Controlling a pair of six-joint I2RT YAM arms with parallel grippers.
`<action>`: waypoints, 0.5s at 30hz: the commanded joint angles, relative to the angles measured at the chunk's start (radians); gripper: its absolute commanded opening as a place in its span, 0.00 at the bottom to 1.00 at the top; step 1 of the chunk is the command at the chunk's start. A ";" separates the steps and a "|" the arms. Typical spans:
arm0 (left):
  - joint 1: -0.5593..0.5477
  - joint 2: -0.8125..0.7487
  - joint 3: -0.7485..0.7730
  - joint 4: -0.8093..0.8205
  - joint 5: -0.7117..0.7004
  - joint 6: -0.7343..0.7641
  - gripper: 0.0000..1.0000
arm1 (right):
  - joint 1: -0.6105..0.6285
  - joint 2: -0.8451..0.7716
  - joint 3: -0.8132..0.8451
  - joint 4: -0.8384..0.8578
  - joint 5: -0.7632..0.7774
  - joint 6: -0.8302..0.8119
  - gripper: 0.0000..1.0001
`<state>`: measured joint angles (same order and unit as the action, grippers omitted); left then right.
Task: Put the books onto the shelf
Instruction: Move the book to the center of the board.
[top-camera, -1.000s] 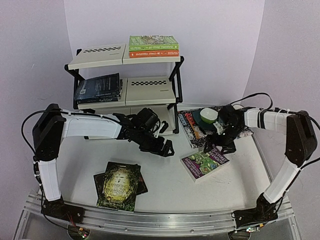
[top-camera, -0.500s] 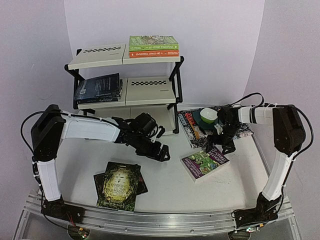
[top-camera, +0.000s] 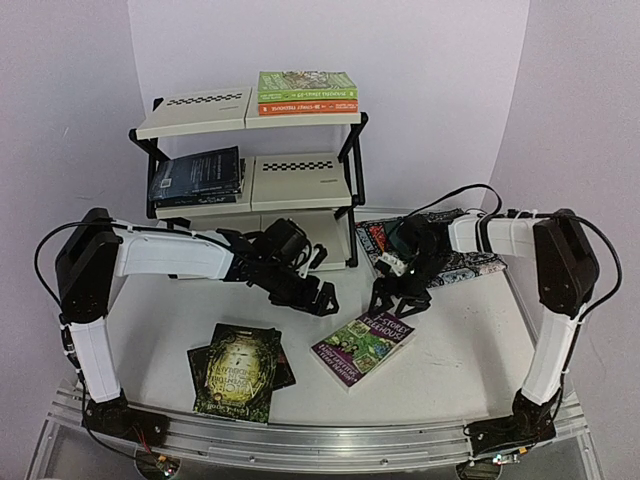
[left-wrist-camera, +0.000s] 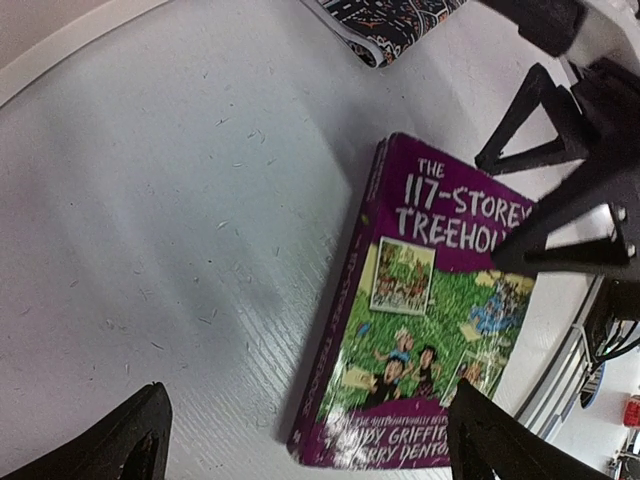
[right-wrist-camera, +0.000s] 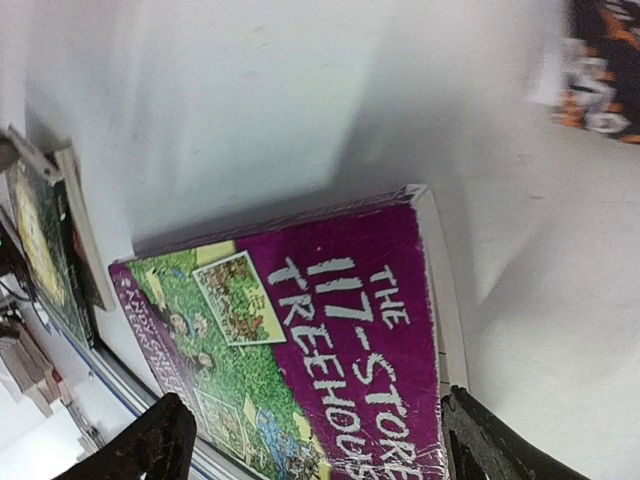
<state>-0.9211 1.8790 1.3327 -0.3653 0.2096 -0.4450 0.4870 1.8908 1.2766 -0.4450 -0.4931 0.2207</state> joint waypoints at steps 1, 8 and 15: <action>0.007 -0.012 0.012 0.023 0.038 -0.004 0.96 | 0.052 -0.072 -0.001 -0.052 0.032 0.041 0.88; 0.007 0.022 0.003 0.024 0.151 -0.016 0.91 | 0.057 -0.285 -0.207 -0.033 0.345 0.330 0.96; 0.007 0.082 0.029 0.022 0.217 -0.028 0.89 | 0.193 -0.482 -0.447 0.074 0.492 0.672 0.91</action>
<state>-0.9169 1.9320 1.3327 -0.3653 0.3687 -0.4622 0.5884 1.4765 0.9085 -0.4023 -0.1184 0.6441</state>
